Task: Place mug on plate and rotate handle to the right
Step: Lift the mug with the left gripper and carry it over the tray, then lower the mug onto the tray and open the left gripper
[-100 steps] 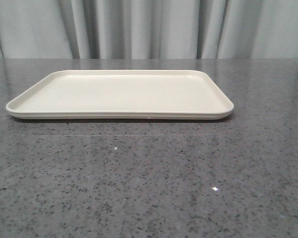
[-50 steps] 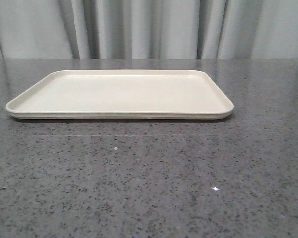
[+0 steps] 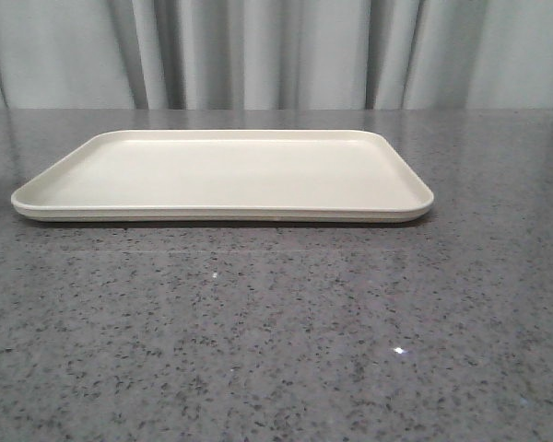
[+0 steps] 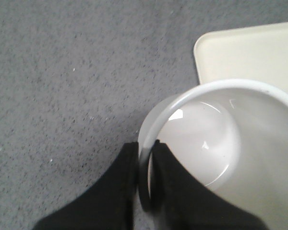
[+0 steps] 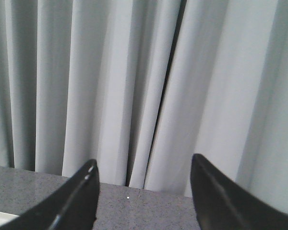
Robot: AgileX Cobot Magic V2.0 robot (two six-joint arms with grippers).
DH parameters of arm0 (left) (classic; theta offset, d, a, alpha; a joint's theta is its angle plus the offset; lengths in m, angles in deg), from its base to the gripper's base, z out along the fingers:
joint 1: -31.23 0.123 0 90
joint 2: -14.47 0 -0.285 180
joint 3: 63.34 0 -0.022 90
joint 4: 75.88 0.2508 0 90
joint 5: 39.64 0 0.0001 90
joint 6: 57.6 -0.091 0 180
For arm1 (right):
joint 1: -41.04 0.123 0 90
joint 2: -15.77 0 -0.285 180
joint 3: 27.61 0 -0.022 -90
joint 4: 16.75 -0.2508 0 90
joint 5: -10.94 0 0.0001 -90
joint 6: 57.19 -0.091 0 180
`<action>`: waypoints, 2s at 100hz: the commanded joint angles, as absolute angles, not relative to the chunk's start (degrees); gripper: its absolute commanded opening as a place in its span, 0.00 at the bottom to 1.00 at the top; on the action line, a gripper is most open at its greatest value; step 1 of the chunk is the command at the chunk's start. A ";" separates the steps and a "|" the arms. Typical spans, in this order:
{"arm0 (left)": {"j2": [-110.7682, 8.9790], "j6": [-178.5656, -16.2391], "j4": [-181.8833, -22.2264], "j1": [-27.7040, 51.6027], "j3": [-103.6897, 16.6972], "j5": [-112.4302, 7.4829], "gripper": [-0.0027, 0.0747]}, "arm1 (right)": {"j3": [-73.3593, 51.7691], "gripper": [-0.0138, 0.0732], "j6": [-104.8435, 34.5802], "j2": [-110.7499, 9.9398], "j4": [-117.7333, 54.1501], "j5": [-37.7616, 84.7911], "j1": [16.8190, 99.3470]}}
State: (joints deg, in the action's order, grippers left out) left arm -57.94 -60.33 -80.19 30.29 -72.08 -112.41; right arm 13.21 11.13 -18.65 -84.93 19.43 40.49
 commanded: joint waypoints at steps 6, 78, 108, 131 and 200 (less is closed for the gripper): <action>-60.46 -60.91 -85.20 30.22 -79.02 -110.71 0.01 | 11.61 0.66 11.51 -19.31 -85.20 17.89 40.24; -77.13 -63.37 -89.45 10.69 -84.30 -103.57 0.01 | 11.61 0.66 11.51 -19.31 -85.20 17.84 40.24; -83.08 -63.37 -89.45 8.92 -84.30 -101.07 0.01 | 11.61 0.66 11.51 -19.31 -85.20 18.11 40.24; -86.75 -63.40 -92.04 8.78 -84.30 -101.65 0.01 | 11.61 0.66 11.51 -19.31 -85.20 18.11 40.24; -91.51 -63.84 -91.58 3.39 -84.30 -104.68 0.01 | 11.61 0.66 11.51 -19.31 -85.20 18.05 40.24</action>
